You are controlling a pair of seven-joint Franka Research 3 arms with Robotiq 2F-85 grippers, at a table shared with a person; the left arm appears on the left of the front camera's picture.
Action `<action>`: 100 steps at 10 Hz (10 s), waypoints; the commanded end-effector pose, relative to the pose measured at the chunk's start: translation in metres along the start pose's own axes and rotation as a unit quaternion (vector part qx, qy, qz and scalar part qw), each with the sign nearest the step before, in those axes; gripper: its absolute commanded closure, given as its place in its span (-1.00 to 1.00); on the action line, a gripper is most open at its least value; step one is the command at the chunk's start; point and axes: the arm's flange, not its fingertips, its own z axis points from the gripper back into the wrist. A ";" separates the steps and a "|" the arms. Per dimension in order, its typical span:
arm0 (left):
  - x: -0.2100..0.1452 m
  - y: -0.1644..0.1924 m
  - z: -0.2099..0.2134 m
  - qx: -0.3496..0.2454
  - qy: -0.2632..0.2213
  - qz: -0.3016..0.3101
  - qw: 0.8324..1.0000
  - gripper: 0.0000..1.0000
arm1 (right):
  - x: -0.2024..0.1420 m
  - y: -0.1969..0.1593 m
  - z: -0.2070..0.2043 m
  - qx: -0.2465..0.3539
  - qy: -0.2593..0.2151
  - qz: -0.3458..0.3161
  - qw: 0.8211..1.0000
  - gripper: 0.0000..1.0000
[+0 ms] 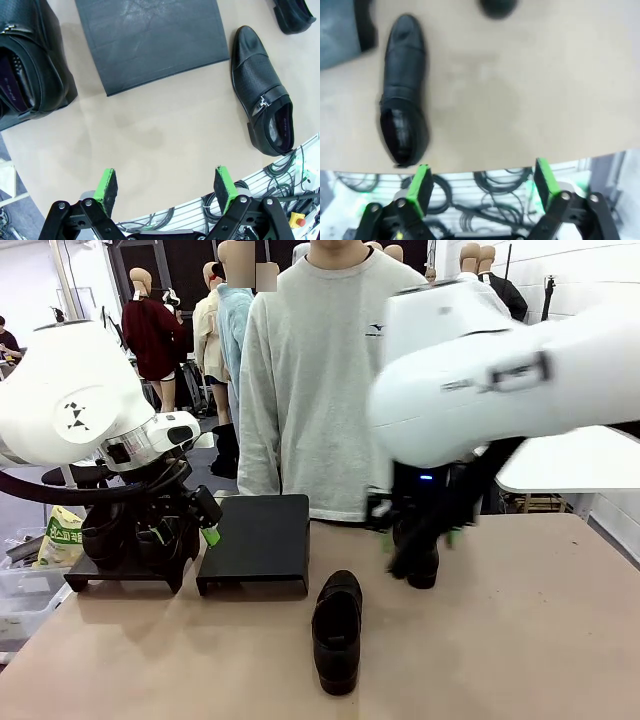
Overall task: Organize the shoes by placing them on the stand.
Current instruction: Place the Shoe from the middle of the table onto the Shoes Stand, then pick up one Shoe and place it in the middle of the table.
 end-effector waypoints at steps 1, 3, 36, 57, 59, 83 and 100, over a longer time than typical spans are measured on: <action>-0.009 -0.030 -0.008 -0.027 0.026 -0.017 0.999 -1.00 | -0.010 -0.057 -0.021 0.028 0.026 -0.024 0.999 -1.00; -0.021 -0.075 -0.018 -0.061 0.043 -0.028 0.997 -1.00 | -0.014 -0.099 -0.020 0.067 0.012 -0.081 0.994 -1.00; -0.012 -0.202 -0.170 0.037 0.072 0.109 0.991 1.00 | -0.004 -0.126 -0.017 0.081 0.017 -0.122 0.989 -1.00; 0.067 0.044 -0.057 0.078 -0.194 0.155 0.966 1.00 | -0.004 -0.126 -0.017 0.081 0.017 -0.122 0.989 -1.00; 0.068 0.047 -0.065 0.082 -0.182 0.155 0.968 1.00 | -0.004 -0.126 -0.017 0.081 0.017 -0.122 0.989 -1.00; 0.062 0.050 -0.082 0.065 -0.155 0.223 0.960 -1.00 | -0.004 -0.126 -0.017 0.081 0.017 -0.122 0.989 -1.00; 0.013 -0.020 -0.007 -0.005 -0.123 0.140 0.982 -1.00 | -0.004 -0.126 -0.017 0.081 0.017 -0.122 0.989 -1.00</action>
